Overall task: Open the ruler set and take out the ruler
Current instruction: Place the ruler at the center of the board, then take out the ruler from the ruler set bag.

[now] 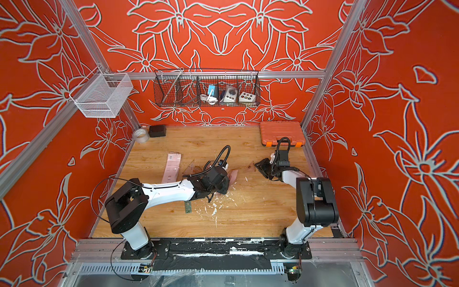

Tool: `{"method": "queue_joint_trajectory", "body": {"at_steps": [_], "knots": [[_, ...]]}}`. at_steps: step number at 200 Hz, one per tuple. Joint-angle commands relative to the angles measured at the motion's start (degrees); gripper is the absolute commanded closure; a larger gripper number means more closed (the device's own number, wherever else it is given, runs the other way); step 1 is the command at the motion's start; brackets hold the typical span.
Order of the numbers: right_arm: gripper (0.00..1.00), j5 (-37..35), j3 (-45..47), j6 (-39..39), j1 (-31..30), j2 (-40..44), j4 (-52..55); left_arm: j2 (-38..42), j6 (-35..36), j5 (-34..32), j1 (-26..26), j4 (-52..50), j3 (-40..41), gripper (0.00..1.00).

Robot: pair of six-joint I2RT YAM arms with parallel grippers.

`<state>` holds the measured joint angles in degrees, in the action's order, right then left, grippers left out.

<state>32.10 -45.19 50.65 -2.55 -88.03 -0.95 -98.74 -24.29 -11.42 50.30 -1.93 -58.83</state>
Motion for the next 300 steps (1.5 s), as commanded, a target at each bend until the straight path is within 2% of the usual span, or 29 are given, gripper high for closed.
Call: {"method": "queue_joint_trajectory", "body": {"at_steps": [1, 41, 71, 84, 99, 138, 207, 273, 300], "knots": [[0.57, -2.59, -0.13, -4.29, -0.27, 8.03, 5.57, 1.84, 1.0, 0.36, -0.03, 1.82, 0.39, 1.0], [0.7, 5.78, 8.62, -6.6, -3.36, 17.62, 1.99, 3.15, 2.86, 2.55, -0.03, 3.61, 3.17, 1.0], [0.73, 8.9, 12.27, -8.75, -10.63, 21.33, -0.39, 4.05, 3.35, 3.9, -0.03, 5.79, 5.43, 1.0], [0.77, 8.76, 12.26, -9.15, -13.69, 21.08, -0.7, 4.14, 3.61, 3.8, -0.03, 6.78, 6.18, 1.0], [0.88, 10.23, 11.6, -8.83, -15.9, 18.81, -2.42, 3.69, 3.97, 3.62, -0.03, 6.86, 6.18, 1.0], [0.94, 8.08, 8.27, -9.78, -20.49, 11.84, -1.89, 3.29, 3.61, 3.55, 0.01, 8.36, 6.92, 1.0], [0.95, 5.57, 8.5, -6.56, -24.98, 1.26, -10.67, 5.44, 4.72, 3.78, 0.06, 11.59, 9.3, 1.0], [0.78, 3.19, 8.25, -5.35, -25.93, -4.48, -13.34, 6.36, 4.6, 4.49, 0.23, 13.57, 10.25, 1.0], [0.76, 2.19, 8.1, -4.79, -25.92, -5.01, -13.54, 6.81, 4.48, 4.89, 0.41, 14.55, 10.84, 1.0]]}}
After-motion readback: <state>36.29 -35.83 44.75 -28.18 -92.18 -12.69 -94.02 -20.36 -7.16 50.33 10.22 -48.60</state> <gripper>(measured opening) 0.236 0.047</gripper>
